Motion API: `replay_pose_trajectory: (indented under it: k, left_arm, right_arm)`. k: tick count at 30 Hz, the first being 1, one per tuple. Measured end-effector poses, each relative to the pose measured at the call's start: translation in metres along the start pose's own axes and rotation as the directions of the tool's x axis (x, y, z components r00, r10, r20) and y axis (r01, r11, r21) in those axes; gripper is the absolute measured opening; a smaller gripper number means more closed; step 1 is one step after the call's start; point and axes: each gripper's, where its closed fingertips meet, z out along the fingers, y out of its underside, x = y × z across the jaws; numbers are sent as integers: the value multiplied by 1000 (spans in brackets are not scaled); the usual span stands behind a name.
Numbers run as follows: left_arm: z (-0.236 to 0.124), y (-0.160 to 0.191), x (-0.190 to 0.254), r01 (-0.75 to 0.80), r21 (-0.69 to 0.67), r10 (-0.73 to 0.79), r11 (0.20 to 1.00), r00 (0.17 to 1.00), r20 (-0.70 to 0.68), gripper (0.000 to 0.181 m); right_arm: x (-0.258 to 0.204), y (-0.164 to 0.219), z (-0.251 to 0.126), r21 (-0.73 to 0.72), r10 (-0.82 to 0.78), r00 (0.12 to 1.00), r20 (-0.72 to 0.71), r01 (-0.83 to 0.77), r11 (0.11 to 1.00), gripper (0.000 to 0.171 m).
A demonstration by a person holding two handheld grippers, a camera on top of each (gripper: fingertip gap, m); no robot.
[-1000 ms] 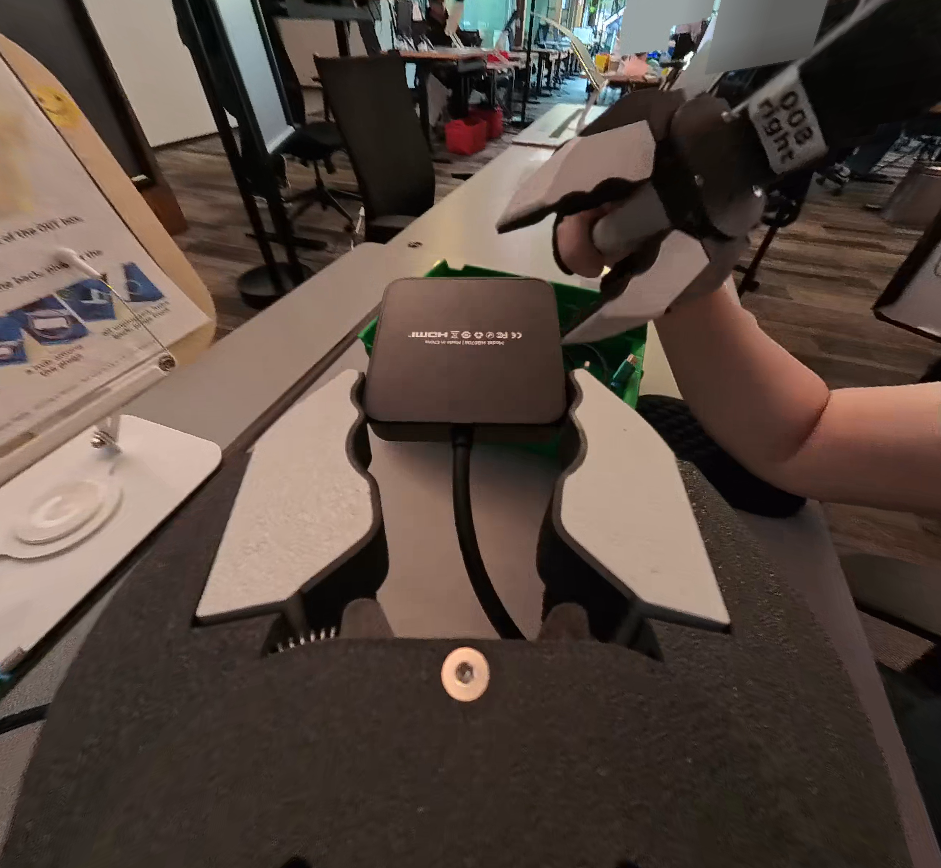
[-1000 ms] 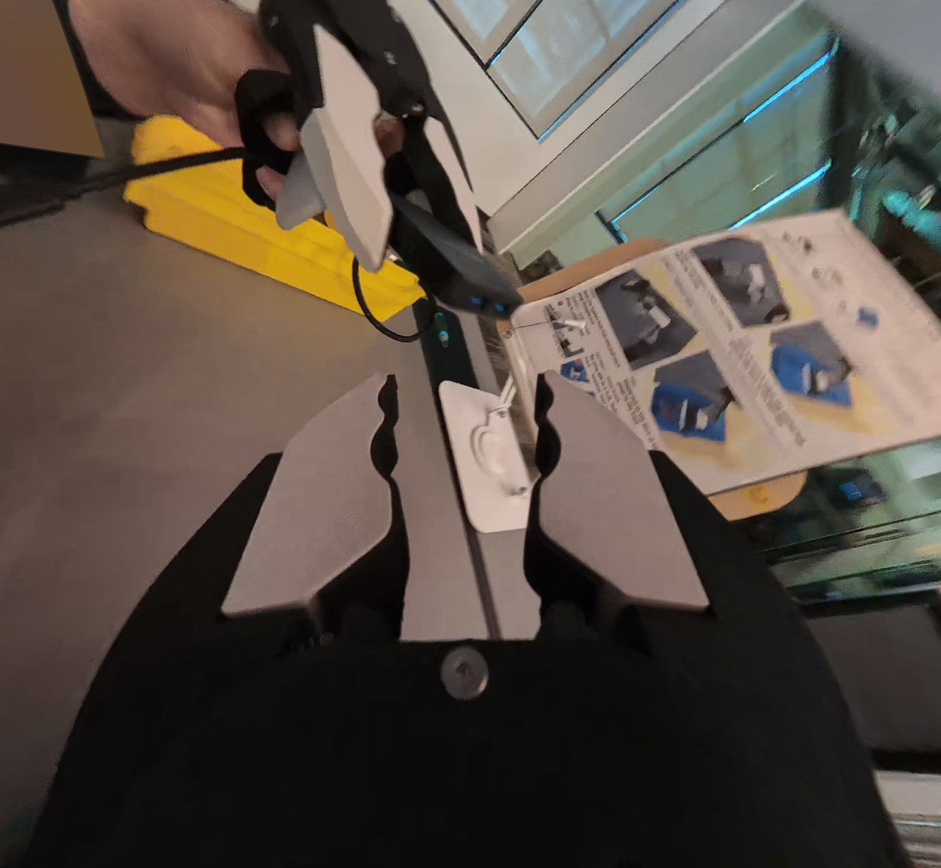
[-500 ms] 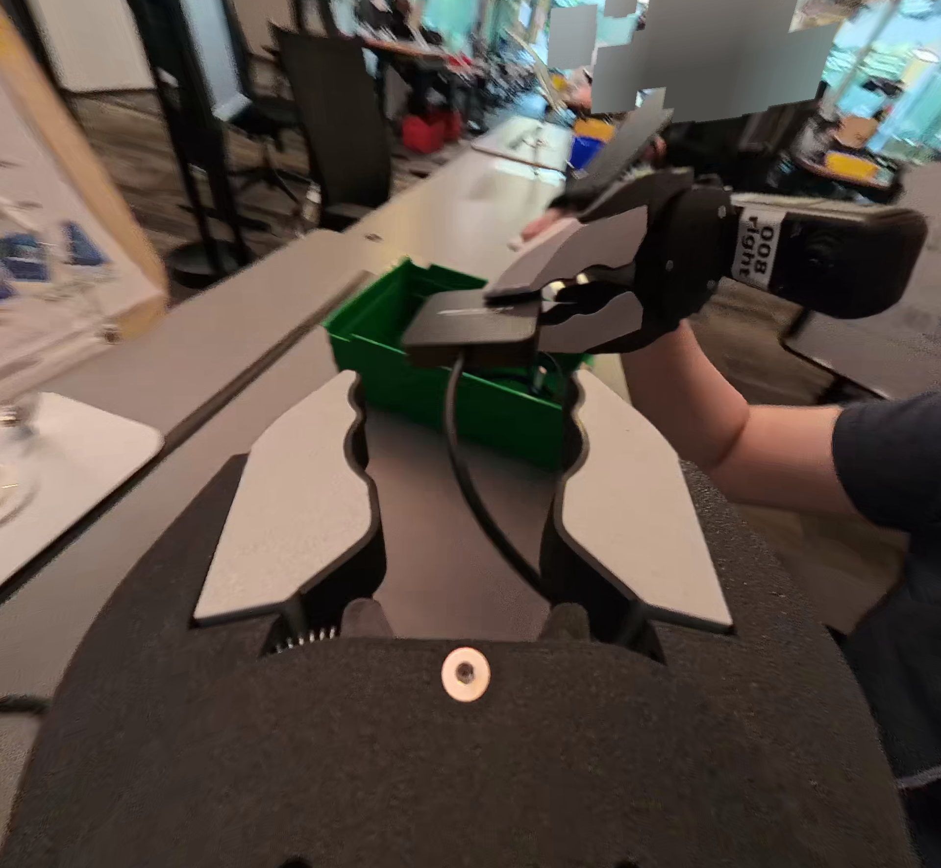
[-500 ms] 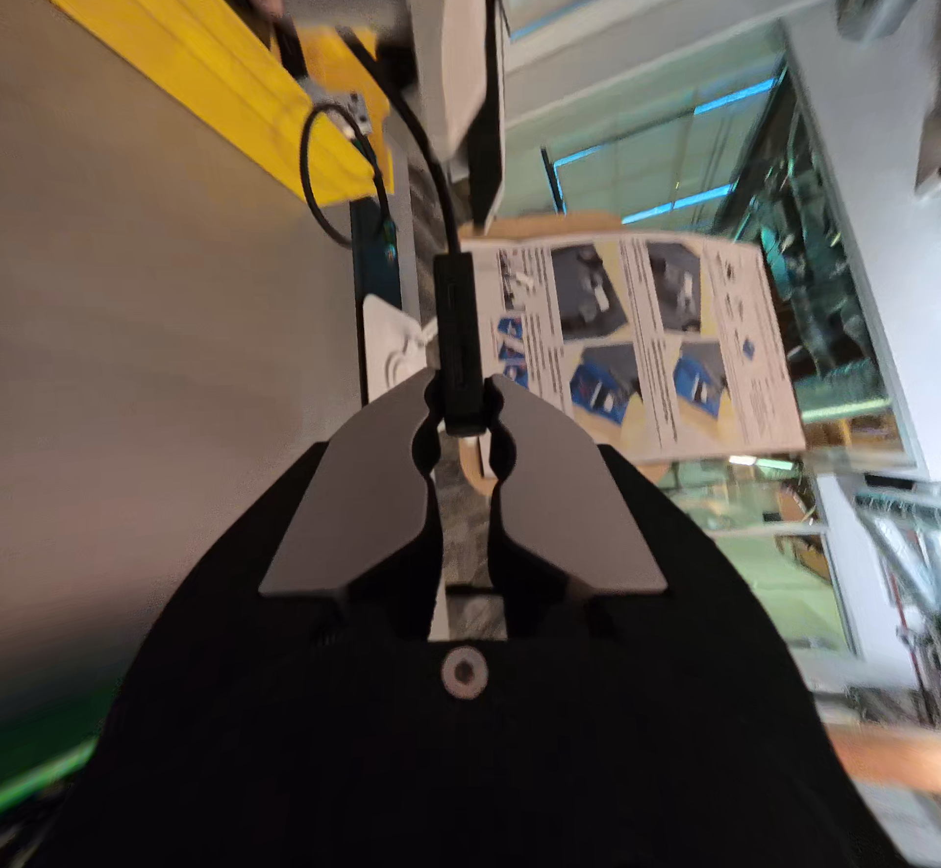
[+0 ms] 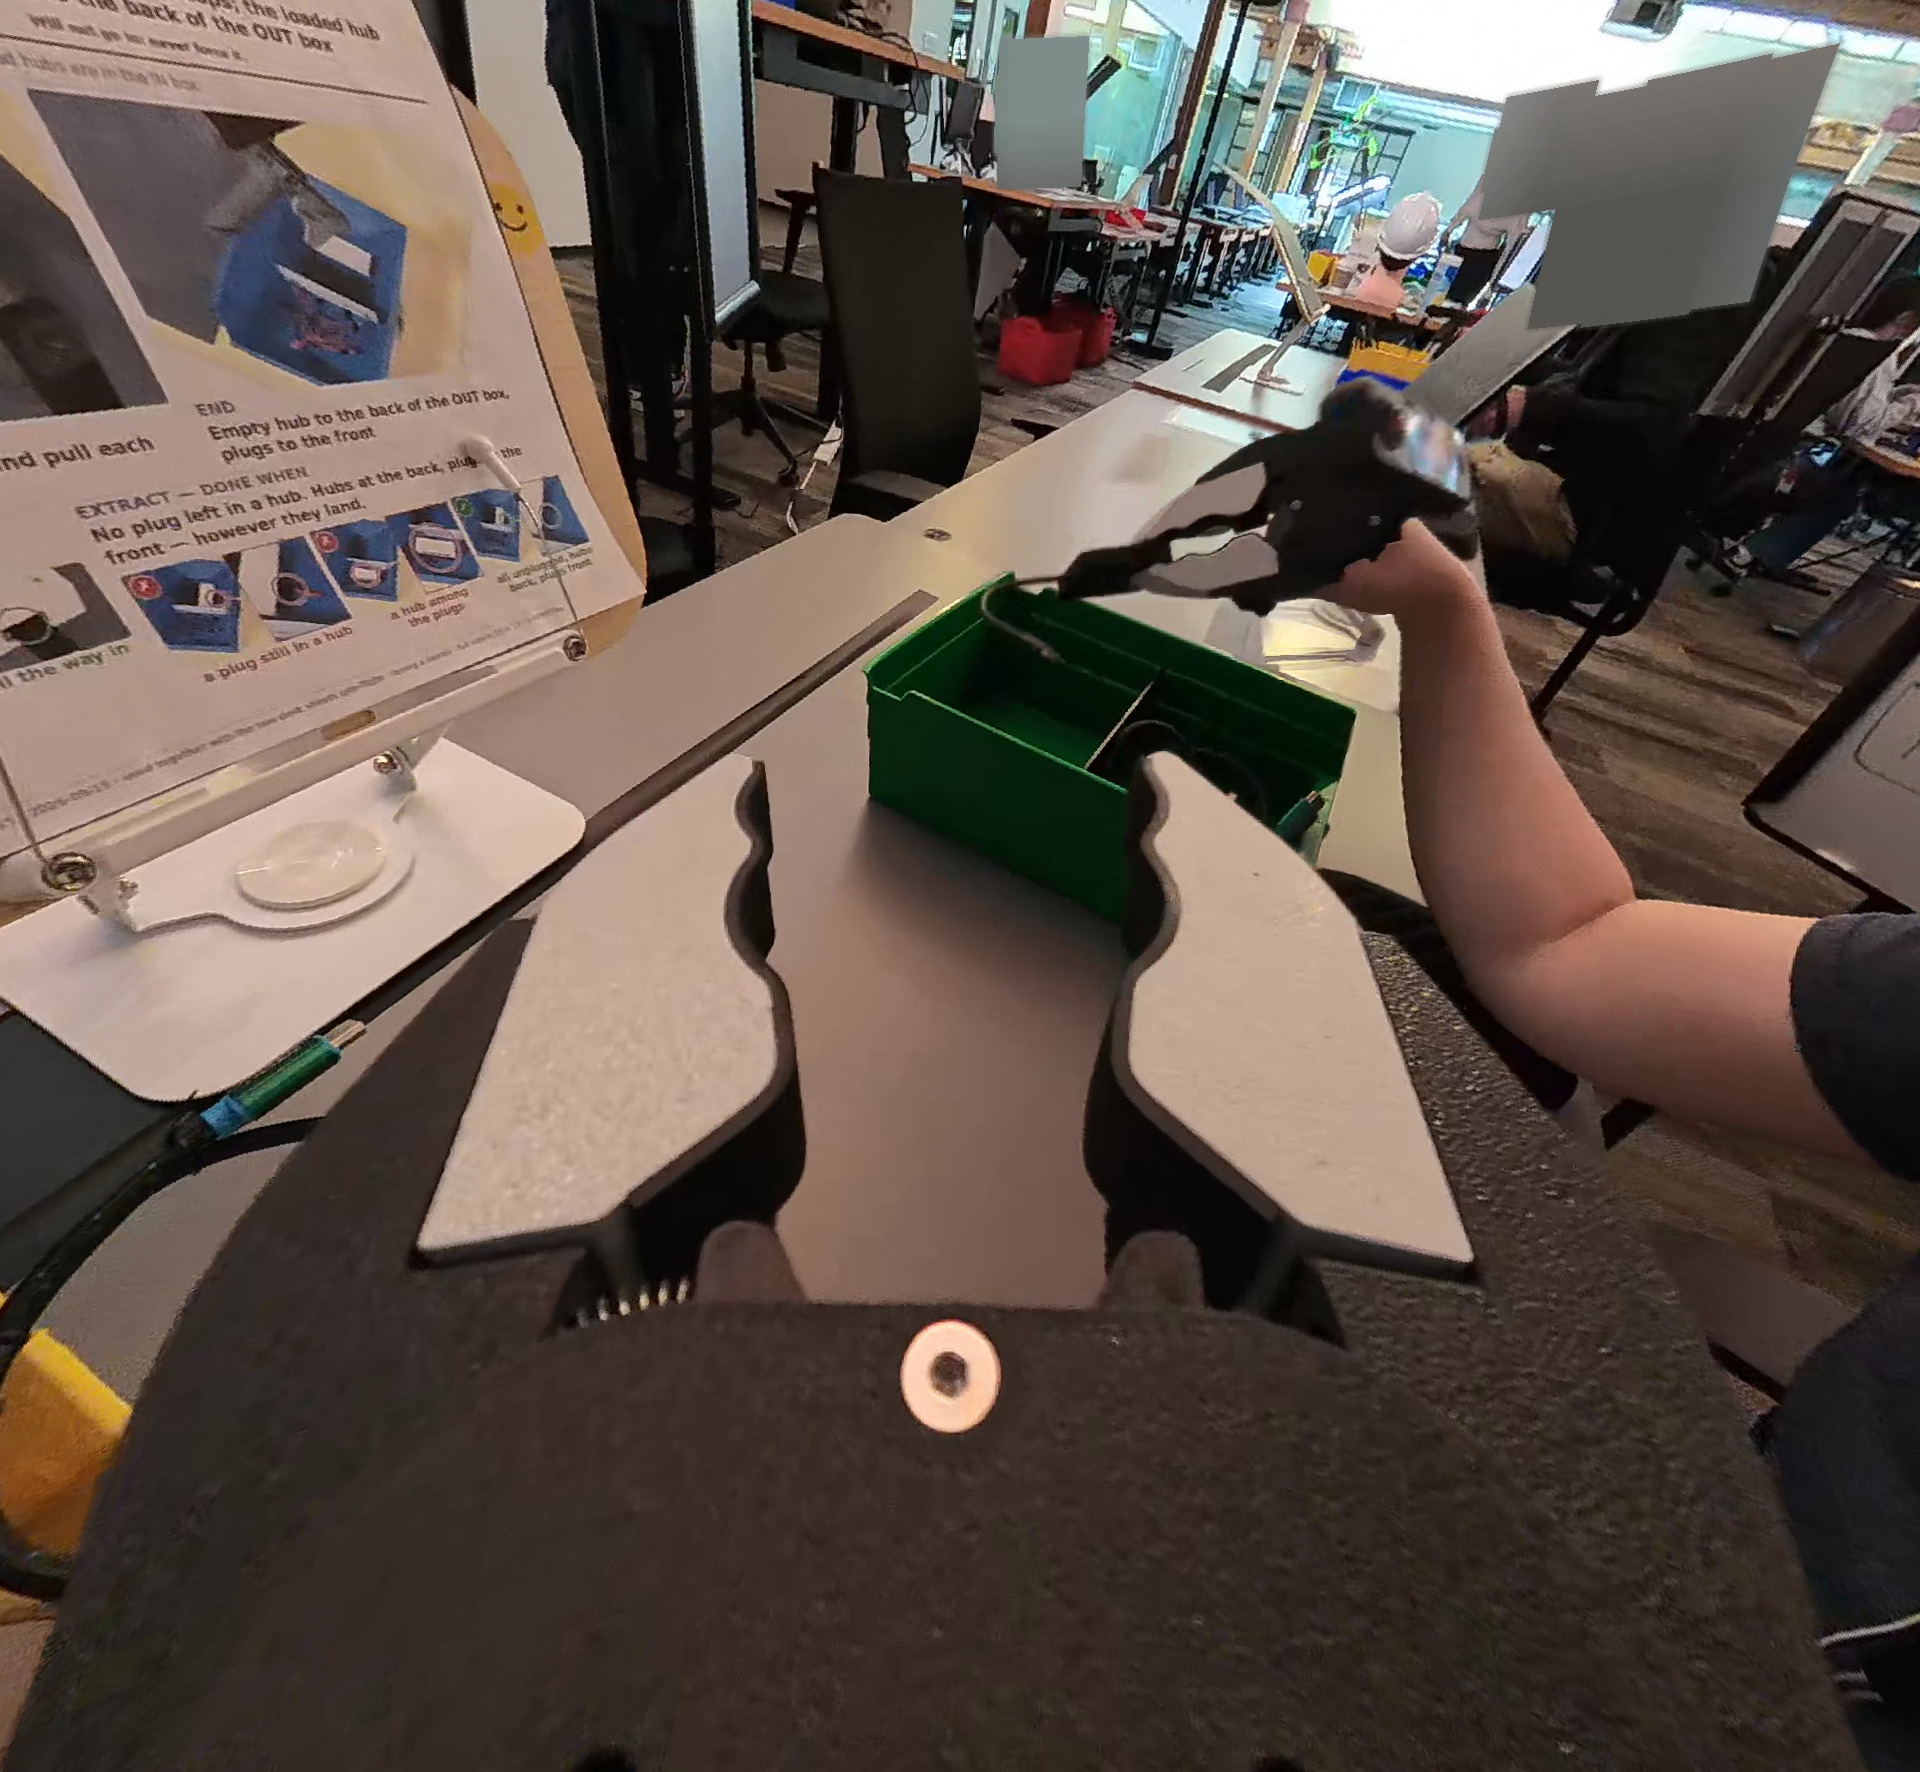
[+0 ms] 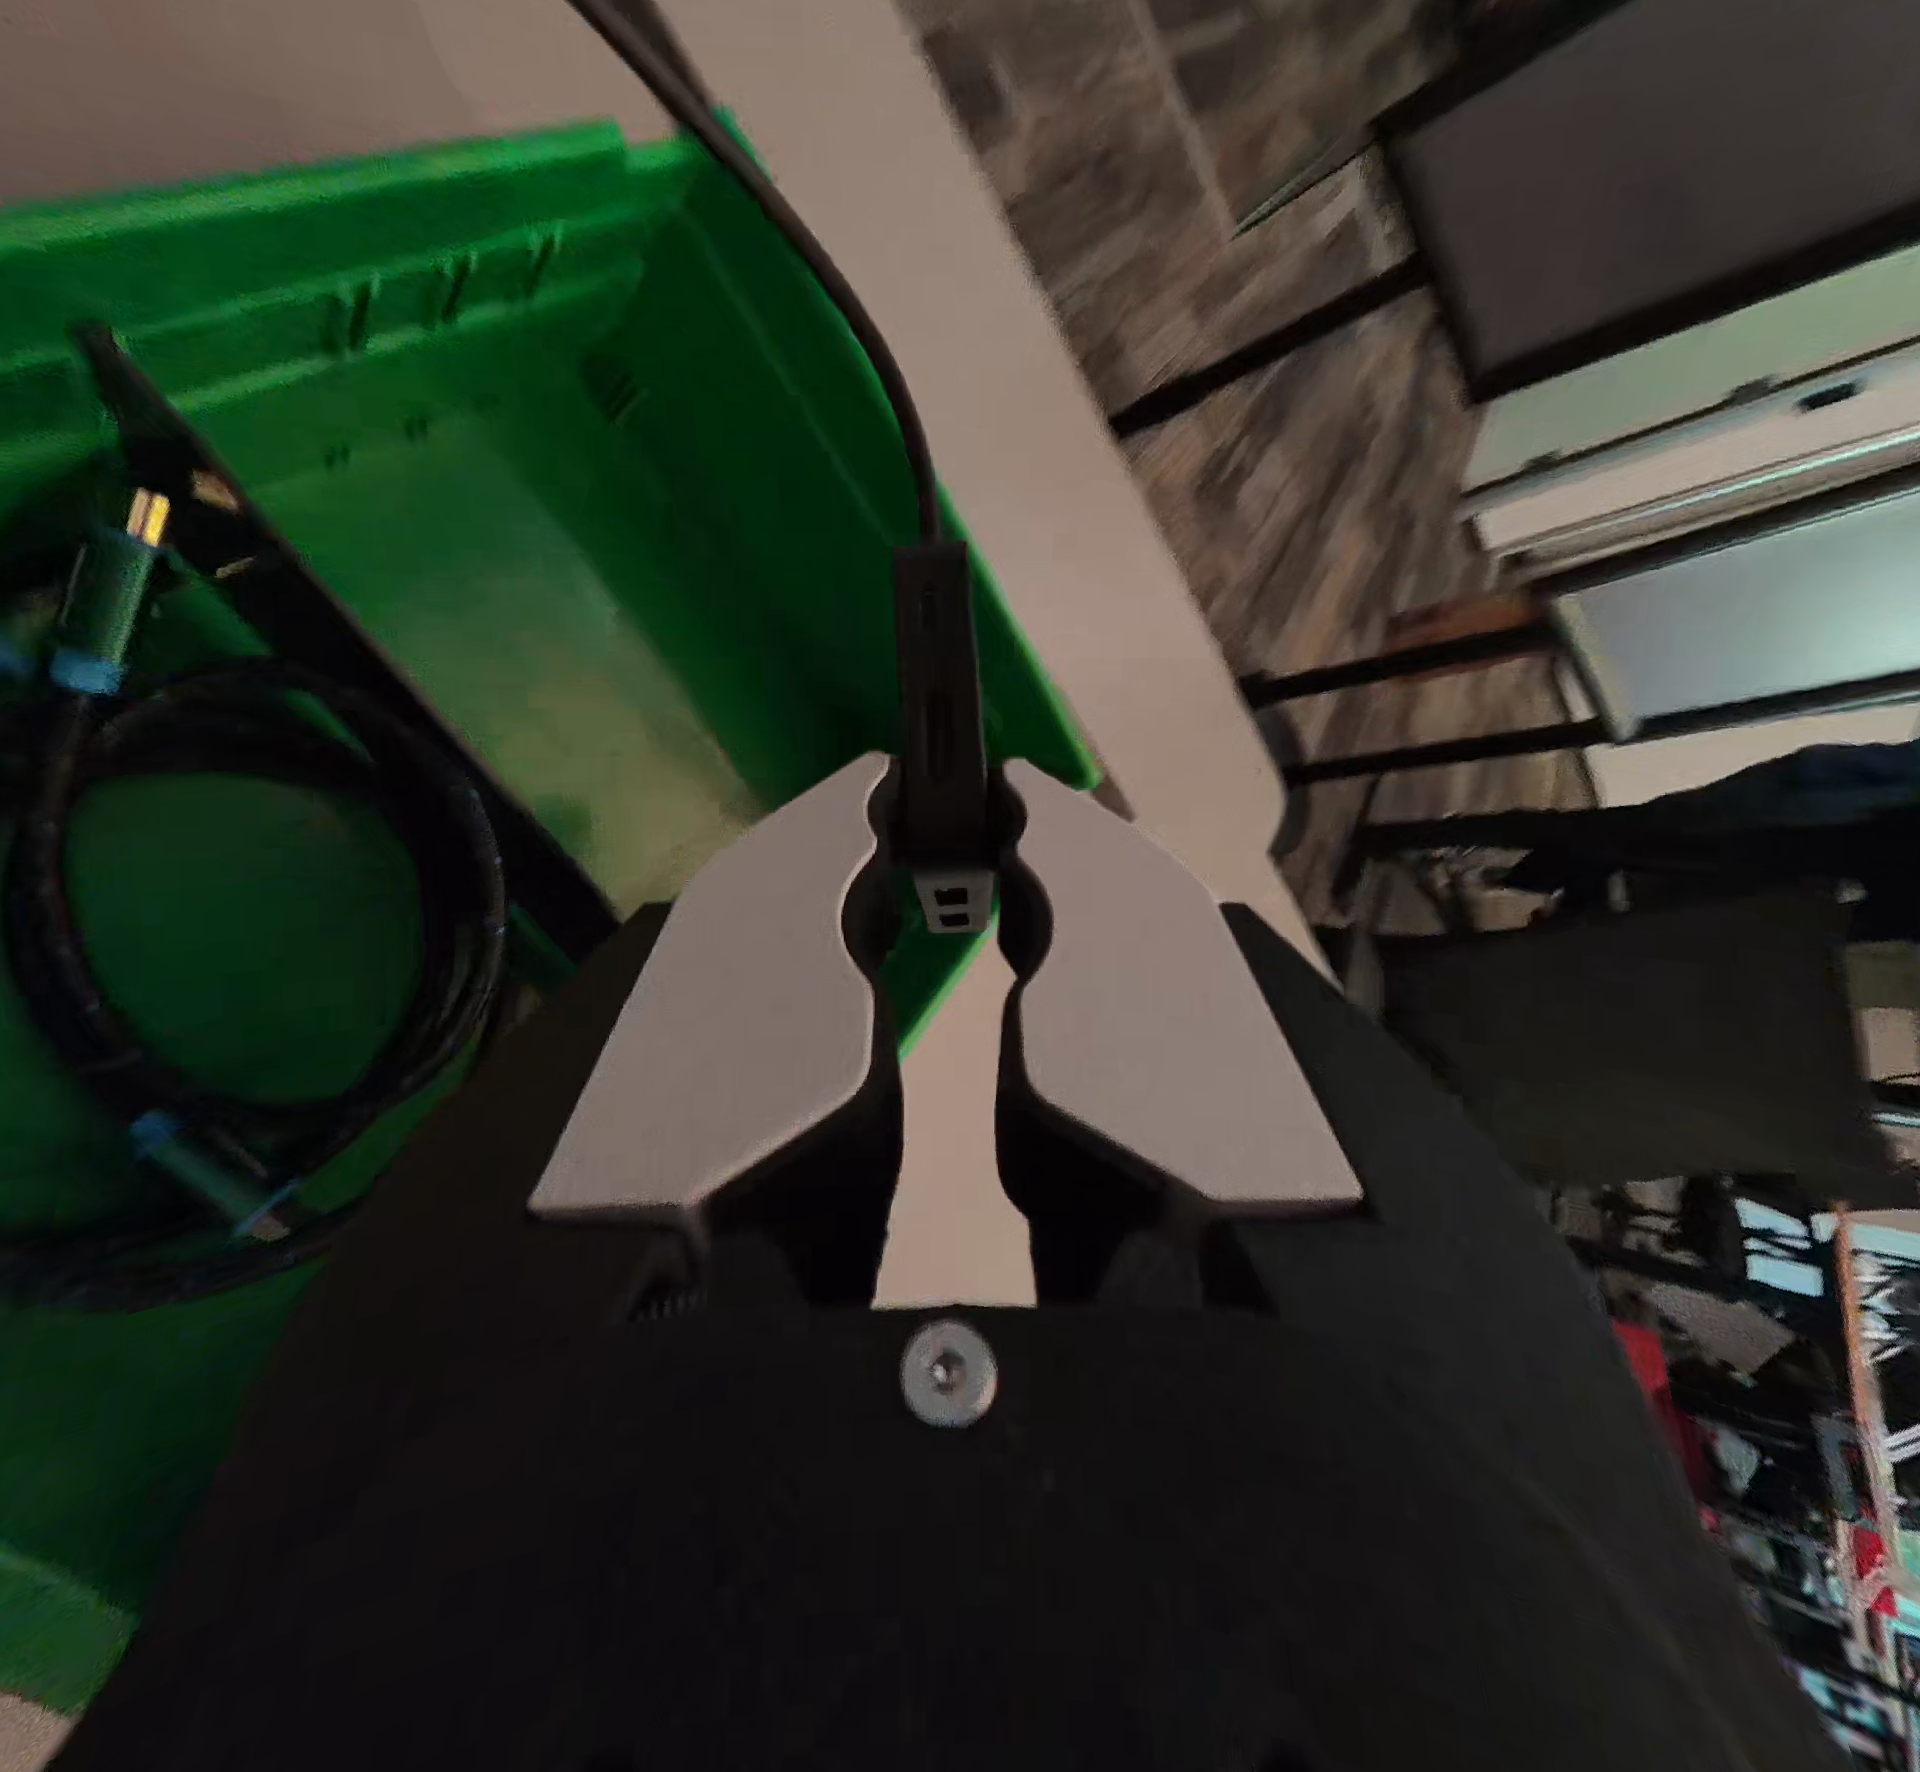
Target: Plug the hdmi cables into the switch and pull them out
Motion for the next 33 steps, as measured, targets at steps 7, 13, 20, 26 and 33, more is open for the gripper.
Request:
replay_pose_trajectory:
  k: [7,13,20,26,33]
  left_arm:
    - [-2,3,-3,-23,-27,24,999,999,31,64]
    - [-24,5,-24,-47,-77,58,996,987,149,65]
    - [-141,45,-130,43,-372,239,927,697,676,64]
    - [-137,92,-170,50,-440,249,897,765,593,61]
    - [-111,155,-206,237,-391,-26,889,880,474,57]
  right_arm:
    - [-43,51,69,-361,52,984,171,14,932,14]
    - [-58,50,86,-357,189,956,223,-101,929,24]
    - [-5,-8,31,-46,221,973,72,-218,975,31]
    - [-12,-29,22,-24,133,989,65,-132,991,34]
    - [-34,-37,36,-55,48,991,127,-41,998,34]
